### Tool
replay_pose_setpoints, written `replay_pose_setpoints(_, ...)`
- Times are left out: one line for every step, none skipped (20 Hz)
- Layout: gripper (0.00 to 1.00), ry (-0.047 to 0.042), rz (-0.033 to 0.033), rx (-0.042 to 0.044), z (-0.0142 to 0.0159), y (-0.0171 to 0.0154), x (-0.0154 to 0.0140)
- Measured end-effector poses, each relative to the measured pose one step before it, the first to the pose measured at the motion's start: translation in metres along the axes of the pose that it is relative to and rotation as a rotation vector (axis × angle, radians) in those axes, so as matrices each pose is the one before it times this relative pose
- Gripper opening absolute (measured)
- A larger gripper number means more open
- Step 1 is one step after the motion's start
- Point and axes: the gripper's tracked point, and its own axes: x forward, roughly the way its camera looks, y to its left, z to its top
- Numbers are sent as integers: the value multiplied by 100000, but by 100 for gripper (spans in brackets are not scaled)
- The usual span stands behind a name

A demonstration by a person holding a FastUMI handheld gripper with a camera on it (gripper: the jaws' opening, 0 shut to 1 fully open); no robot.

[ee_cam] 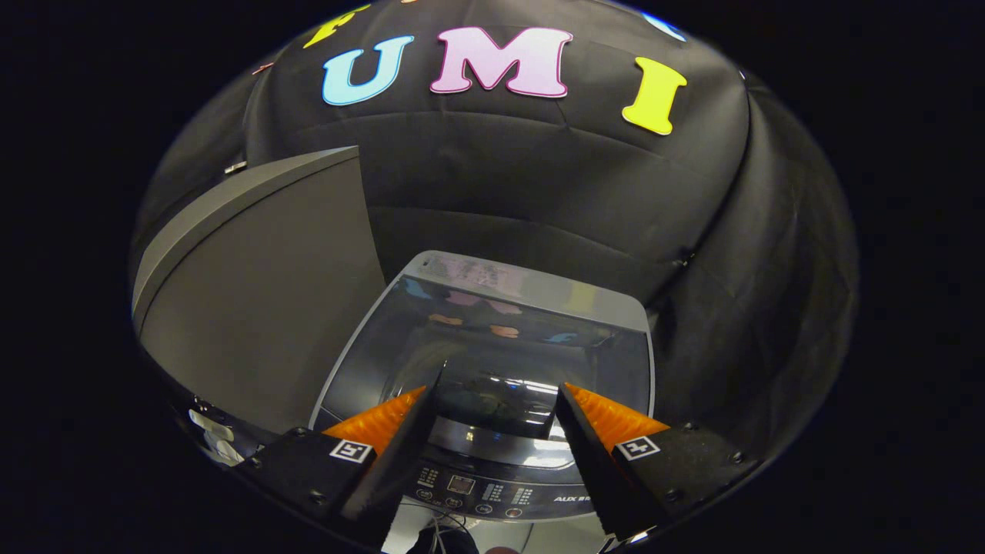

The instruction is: Put the clothes into the washing machine and then close the washing machine lid.

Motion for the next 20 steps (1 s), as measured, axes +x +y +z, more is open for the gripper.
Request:
replay_pose_setpoints(99,-320,-125,52,240,-186,7)
replay_pose_setpoints(99,-590,-68,283,468,-172,-11)
replay_pose_setpoints(99,-1004,23,745,757,25,184)
replay_pose_setpoints(99,-1145,-108,1015,837,-140,-16)
replay_pose_setpoints(99,-1882,336,1715,1067,-41,-209)
replay_pose_setpoints(99,-2082,508,1788,1224,117,-219)
replay_pose_setpoints(99,-2223,21,1049,1114,69,-283)
replay_pose_setpoints(99,-2206,-127,609,1147,-116,-61)
replay_pose_setpoints(99,-2655,42,548,1336,151,-184)
replay_pose_setpoints(99,-2605,518,643,1329,220,-297)
replay_pose_setpoints(99,-2701,574,651,1252,327,-316)
replay_pose_setpoints(99,-2888,-778,106,1194,-1,-439)
replay_pose_setpoints(98,-3764,-1120,399,1331,-115,-610)
replay_pose_setpoints(98,-3851,-1306,932,1453,-96,-616)
replay_pose_setpoints(98,-3298,-1386,1427,1589,189,-666)
replay_pose_setpoints(98,-2703,-1060,1772,1015,400,-440)
replay_pose_setpoints(98,-1867,-667,1926,611,458,-441)
replay_pose_setpoints(98,-1446,-663,1402,183,588,-250)
replay_pose_setpoints(98,-1462,-995,460,411,412,-160)
replay_pose_setpoints(99,-1831,-1015,-324,646,444,-424)
